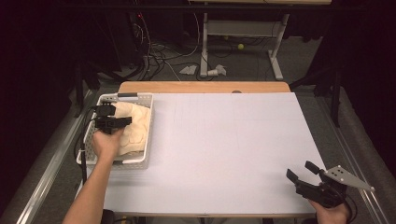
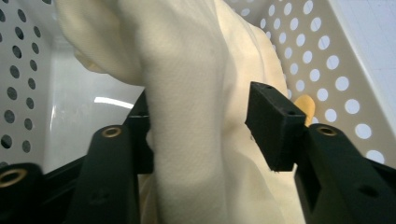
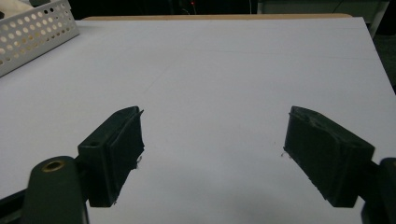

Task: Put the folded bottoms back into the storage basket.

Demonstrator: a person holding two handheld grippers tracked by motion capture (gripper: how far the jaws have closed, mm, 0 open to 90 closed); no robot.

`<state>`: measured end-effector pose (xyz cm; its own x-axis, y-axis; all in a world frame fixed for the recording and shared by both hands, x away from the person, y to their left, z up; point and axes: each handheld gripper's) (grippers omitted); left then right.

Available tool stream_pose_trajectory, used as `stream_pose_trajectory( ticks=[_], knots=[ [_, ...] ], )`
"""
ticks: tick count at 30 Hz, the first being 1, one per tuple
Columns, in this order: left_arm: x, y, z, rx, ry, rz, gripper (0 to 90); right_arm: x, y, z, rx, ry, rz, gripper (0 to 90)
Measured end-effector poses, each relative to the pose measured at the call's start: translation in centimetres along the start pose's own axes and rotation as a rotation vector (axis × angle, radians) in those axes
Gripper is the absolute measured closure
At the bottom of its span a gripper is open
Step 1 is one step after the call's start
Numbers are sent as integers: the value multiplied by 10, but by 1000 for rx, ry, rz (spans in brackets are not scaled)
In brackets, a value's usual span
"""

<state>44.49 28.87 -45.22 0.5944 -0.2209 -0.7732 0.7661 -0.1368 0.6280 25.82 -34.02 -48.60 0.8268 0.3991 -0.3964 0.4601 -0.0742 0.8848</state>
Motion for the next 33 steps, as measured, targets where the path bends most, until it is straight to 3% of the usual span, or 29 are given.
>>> stream_pose_trajectory(
  ticks=[7, 19, 33],
  knots=[
    [-4, 0, -2, -24, -3, 8, 331, -1, 0, 0, 2, 0, 4, 202],
    [-19, -1, -4, -33, 6, 65, 314, -1, 0, 0, 0, 4, 4, 202],
    [-31, -5, -2, 27, 37, 57, 314, -1, 0, 0, -1, 1, 6, 202]
  ],
)
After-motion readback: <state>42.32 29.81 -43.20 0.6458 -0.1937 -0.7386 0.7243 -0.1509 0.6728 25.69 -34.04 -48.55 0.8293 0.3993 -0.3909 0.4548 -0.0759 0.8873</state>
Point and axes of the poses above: each handheld gripper's, and its own axes: x roughly forward along the jaws, y roughly out of its top, z roughly to its right, and after that the axes turned 9 degrees about x, right-handed
